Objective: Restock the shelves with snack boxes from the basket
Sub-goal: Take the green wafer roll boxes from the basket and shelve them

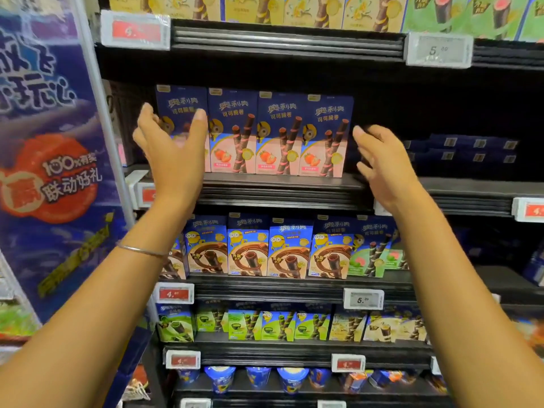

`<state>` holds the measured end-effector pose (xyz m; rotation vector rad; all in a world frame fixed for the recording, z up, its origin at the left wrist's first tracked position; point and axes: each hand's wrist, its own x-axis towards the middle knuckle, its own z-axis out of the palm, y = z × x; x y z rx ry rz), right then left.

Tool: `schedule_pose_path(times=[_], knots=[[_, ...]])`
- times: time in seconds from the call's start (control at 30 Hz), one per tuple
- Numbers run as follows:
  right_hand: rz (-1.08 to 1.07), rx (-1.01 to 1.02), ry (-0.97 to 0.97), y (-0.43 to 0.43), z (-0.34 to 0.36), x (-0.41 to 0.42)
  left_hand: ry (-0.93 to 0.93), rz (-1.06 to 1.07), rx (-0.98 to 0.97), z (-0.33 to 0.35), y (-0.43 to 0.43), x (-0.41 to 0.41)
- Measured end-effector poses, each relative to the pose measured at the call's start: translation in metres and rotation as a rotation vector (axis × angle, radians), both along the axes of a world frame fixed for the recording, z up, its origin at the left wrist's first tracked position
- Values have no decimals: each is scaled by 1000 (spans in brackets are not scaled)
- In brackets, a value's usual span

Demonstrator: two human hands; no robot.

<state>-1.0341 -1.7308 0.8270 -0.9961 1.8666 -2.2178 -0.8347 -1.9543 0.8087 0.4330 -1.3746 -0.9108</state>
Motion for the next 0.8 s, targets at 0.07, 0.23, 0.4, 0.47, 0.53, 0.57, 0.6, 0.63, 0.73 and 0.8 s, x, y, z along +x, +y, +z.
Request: schedule_pose_path(times=[0.07,0.23,0.4,0.47,0.53,0.57,0.6,0.63,0.73,0.8], knots=[[-5,-60,13,14,-13,17,44,-46,-45,-13,27,1],[47,-132,-41,74,-88,57,-93,-39,-271,-116,98,2],[46,82,-293,150,-212,73,-409,-221,6,-275,195,21],[44,188,-407,183,-263,75,-528,-318,221,-335,237,33],[59,309,-492,214,-315,76,-649,-358,412,-386,277,46],[68,384,-532,229,-341,76,-710,-368,506,-409,295,51],[72,458,-575,244,-369,77,-758,-375,596,-432,313,56],[78,523,-619,258,-396,79,-792,-370,680,-454,328,61],[84,677,-711,293,-479,94,-878,-338,845,-518,364,71],[56,735,-750,313,-536,103,-924,-328,917,-562,380,75]])
